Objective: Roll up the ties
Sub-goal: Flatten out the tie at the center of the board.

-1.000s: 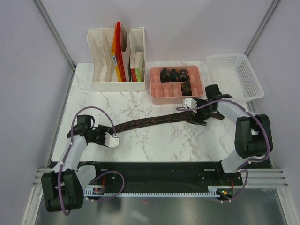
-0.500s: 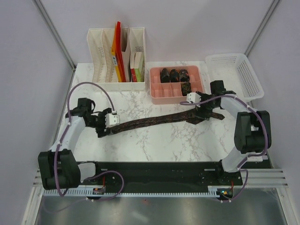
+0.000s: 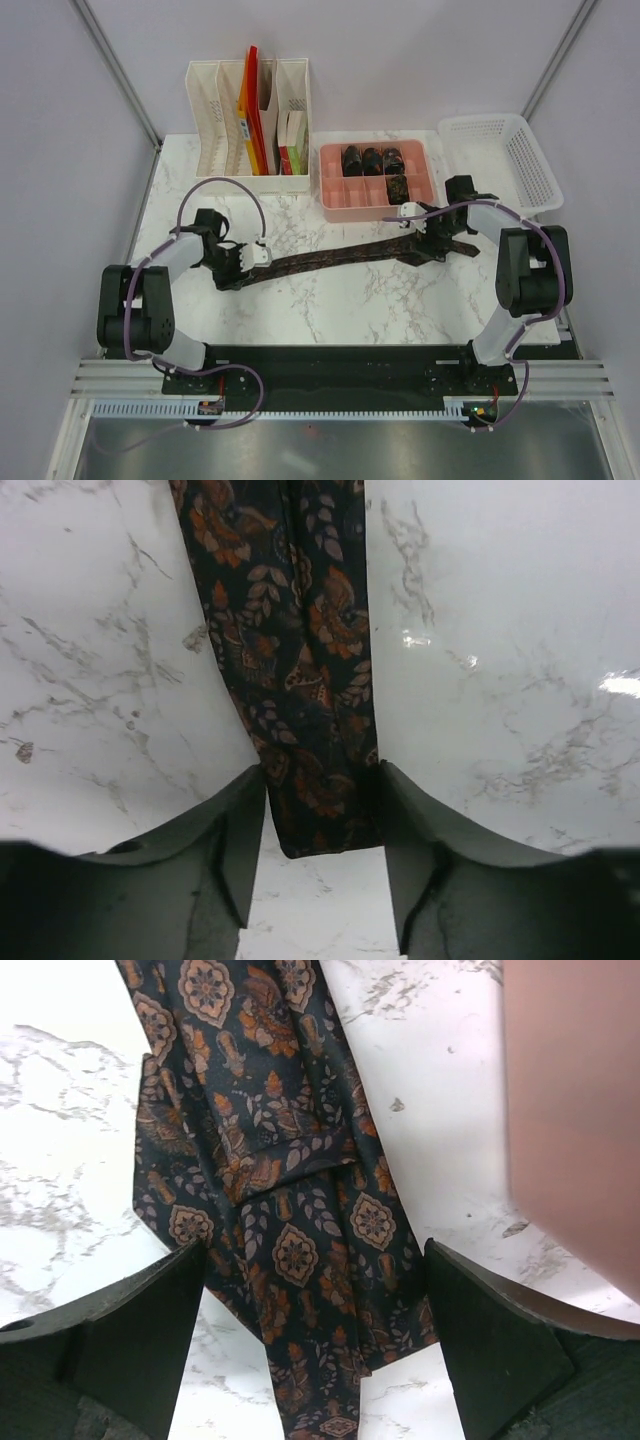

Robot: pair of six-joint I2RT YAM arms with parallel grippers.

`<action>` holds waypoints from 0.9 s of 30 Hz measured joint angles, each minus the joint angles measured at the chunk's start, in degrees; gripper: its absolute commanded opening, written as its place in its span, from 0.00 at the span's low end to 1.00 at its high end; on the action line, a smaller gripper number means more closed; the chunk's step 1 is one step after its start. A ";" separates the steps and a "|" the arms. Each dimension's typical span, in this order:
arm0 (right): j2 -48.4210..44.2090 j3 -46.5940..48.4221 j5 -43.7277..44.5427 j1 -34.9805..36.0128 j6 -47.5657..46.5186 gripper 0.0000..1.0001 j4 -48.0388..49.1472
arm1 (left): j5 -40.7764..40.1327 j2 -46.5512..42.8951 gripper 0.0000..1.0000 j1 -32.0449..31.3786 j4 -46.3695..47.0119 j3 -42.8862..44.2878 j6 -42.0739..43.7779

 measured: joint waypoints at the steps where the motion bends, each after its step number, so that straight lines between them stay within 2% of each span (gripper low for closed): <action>1: -0.17 0.02 -0.07 -0.04 0.00 0.98 -0.68 | -1.18 0.37 0.44 0.04 0.44 -0.52 0.59; 6: -1.79 1.77 -0.72 -1.16 0.57 0.98 -5.05 | -2.78 1.44 0.33 3.52 1.01 -0.11 3.89; 11: -3.04 3.82 -2.40 -5.35 2.91 0.98 -5.25 | -5.05 3.54 0.33 8.83 2.86 2.25 6.32; 19: -5.44 -3.63 -7.89 -5.97 4.44 0.97 -2.62 | -6.14 3.67 0.33 9.11 3.30 2.34 7.28; 23: -5.38 -5.16 -8.92 -5.79 5.60 0.81 -1.05 | -6.14 3.72 0.32 9.11 3.28 2.40 7.32; 24: -5.29 -5.42 -8.94 -5.81 6.71 0.69 0.52 | -6.16 3.82 0.32 9.11 3.23 2.49 7.32; 26: -5.18 -6.10 -8.90 -5.81 8.46 0.53 3.80 | -6.29 4.13 0.32 9.11 3.21 2.89 7.30; 27: -5.16 -6.54 -8.76 -5.81 10.10 0.35 5.55 | -6.32 4.28 0.31 9.11 3.21 3.06 7.30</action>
